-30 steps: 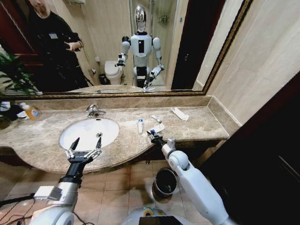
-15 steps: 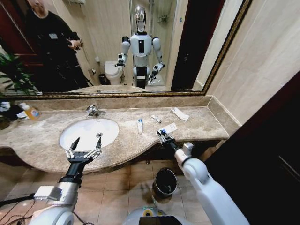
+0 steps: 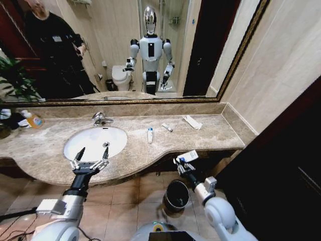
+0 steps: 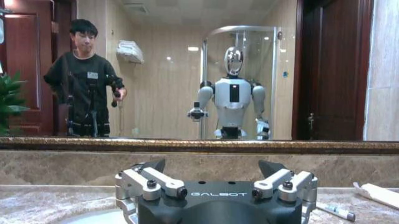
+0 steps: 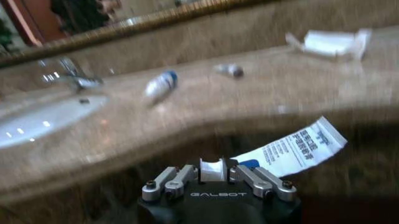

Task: Pick up the trash from the sink and place it in the trash bin.

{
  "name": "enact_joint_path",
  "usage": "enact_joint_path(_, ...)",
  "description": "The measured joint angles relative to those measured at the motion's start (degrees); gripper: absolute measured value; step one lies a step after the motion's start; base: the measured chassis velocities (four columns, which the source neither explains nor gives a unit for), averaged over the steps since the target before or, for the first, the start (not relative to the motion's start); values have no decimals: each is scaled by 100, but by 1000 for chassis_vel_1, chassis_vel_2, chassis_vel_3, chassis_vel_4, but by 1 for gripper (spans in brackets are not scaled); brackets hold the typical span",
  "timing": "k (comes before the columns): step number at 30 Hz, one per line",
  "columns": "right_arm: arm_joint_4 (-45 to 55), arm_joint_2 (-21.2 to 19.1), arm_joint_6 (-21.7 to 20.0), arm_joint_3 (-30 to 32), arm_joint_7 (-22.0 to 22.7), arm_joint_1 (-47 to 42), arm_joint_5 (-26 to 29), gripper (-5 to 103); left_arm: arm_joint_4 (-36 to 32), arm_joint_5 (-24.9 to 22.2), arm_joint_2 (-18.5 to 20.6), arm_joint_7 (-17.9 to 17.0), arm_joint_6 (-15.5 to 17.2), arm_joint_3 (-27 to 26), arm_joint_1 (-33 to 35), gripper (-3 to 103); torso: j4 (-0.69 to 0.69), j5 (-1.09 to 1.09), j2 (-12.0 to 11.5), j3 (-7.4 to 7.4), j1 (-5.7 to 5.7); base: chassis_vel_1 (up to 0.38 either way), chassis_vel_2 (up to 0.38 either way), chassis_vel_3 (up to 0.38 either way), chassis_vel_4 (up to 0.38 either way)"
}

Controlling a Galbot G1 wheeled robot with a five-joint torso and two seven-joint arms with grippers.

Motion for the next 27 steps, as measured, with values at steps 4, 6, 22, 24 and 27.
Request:
enact_joint_path(4, -498, 236, 2, -73, -100, 126, -118, 21, 0, 0, 0, 0, 0, 0, 0, 100, 0, 0, 0, 0, 0, 0, 0, 0, 0)
enact_joint_path(6, -1093, 415, 85, -108, -242, 291, -284, 21, 0, 0, 0, 0, 0, 0, 0, 100, 0, 0, 0, 0, 0, 0, 0, 0, 0)
enact_joint_path(22, -4320, 682, 976, -103, -339, 1270, -458, 21, 0, 0, 0, 0, 0, -1, 0, 100, 0, 0, 0, 1, 1, 0, 0, 0, 0)
enact_joint_path(24, -4472, 694, 1053, -107, -339, 1325, -459, 21, 0, 0, 0, 0, 0, 0, 0, 100, 0, 0, 0, 1, 1, 0, 0, 0, 0)
enact_joint_path(27, -5027, 775, 1272, -137, -336, 1525, -473, 21, 0, 0, 0, 0, 0, 0, 0, 100, 0, 0, 0, 1, 1, 0, 0, 0, 0)
